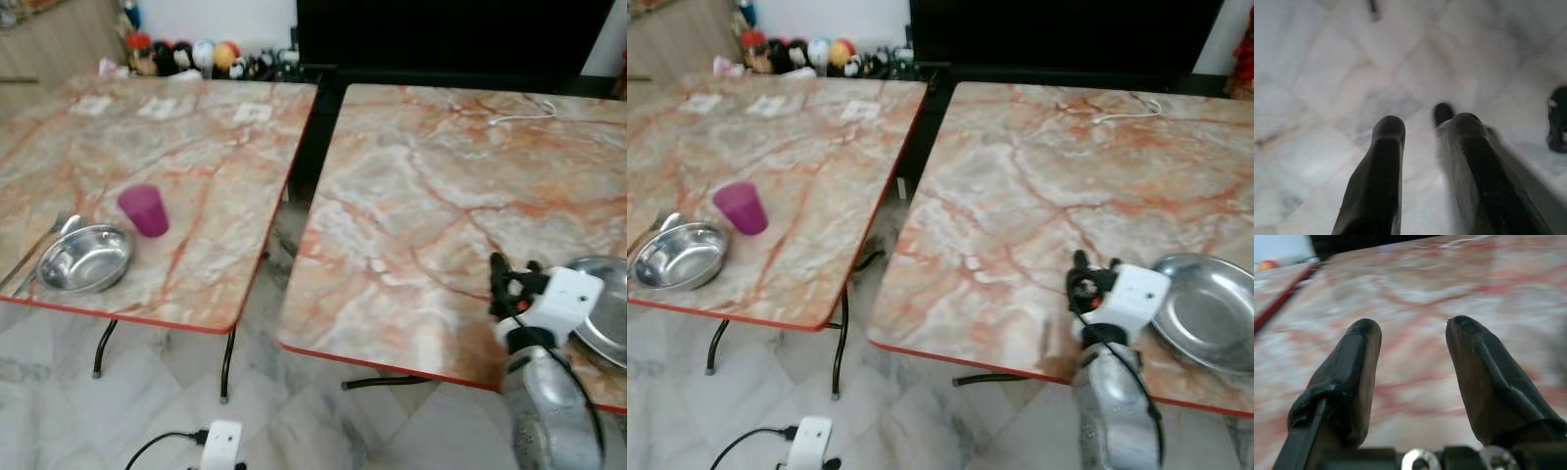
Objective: Setting the table
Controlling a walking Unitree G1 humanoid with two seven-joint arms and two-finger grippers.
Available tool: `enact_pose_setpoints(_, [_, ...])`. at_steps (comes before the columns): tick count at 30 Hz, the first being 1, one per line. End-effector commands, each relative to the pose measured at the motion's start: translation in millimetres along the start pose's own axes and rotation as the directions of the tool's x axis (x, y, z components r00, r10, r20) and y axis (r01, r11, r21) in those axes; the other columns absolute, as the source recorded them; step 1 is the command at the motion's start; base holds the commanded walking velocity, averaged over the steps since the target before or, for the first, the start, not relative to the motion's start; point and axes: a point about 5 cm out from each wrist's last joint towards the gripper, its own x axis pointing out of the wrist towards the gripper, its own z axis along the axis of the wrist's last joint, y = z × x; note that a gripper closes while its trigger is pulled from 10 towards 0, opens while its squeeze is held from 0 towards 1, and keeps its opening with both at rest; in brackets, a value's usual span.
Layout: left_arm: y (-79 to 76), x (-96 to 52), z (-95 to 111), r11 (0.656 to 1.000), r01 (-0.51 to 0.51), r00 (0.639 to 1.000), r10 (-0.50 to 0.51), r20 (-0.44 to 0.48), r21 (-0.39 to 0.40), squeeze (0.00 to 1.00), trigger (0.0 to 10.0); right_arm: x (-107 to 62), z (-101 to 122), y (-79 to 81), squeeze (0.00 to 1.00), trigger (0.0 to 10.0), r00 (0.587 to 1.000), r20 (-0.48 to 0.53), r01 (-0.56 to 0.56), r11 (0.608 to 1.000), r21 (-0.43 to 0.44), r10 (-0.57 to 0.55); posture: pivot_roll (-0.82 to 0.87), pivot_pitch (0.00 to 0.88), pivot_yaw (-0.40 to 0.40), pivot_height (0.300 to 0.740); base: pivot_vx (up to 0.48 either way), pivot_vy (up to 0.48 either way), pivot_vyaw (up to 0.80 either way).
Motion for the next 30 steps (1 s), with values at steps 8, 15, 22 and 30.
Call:
enact_pose_setpoints(8, [-2.7, -0.8, -6, 1.000, 0.007, 1.000, -0.007, -0.026, -0.006, 0.00, 10.0, 1.2, 1, -1.0, 0.00, 10.0, 1.000, 0.021, -0.001, 1.000, -0.030, 0.001, -0.11, 0.053, 0.026, 0.740, 0.000, 0.476, 0.00])
enact_pose_setpoints(15, [-3.2, -1.0, -7, 1.000, 0.010, 1.000, -0.010, -0.027, -0.005, 0.00, 10.0, 2.1, 0, 6.4, 0.00, 10.0, 1.000, 0.023, -0.015, 1.000, -0.022, 0.016, -0.11, 0.042, 0.024, 0.740, 0.000, 0.479, 0.00])
enact_pose_setpoints(22, [-3.3, -1.1, -7, 1.000, 0.008, 1.000, -0.008, -0.027, -0.006, 0.00, 10.0, 3.7, -1, 9.9, 0.00, 10.0, 0.999, 0.019, -0.027, 0.999, -0.016, 0.028, -0.10, 0.043, 0.023, 0.740, 0.000, 0.480, 0.00])
enact_pose_setpoints(30, [-2.8, -0.9, -6, 1.000, 0.003, 1.000, -0.003, -0.023, -0.012, 0.00, 10.0, 4.0, -2, 9.3, 0.00, 10.0, 1.000, 0.019, -0.021, 1.000, -0.012, 0.021, -0.10, 0.068, 0.025, 0.740, 0.000, 0.472, 0.00])
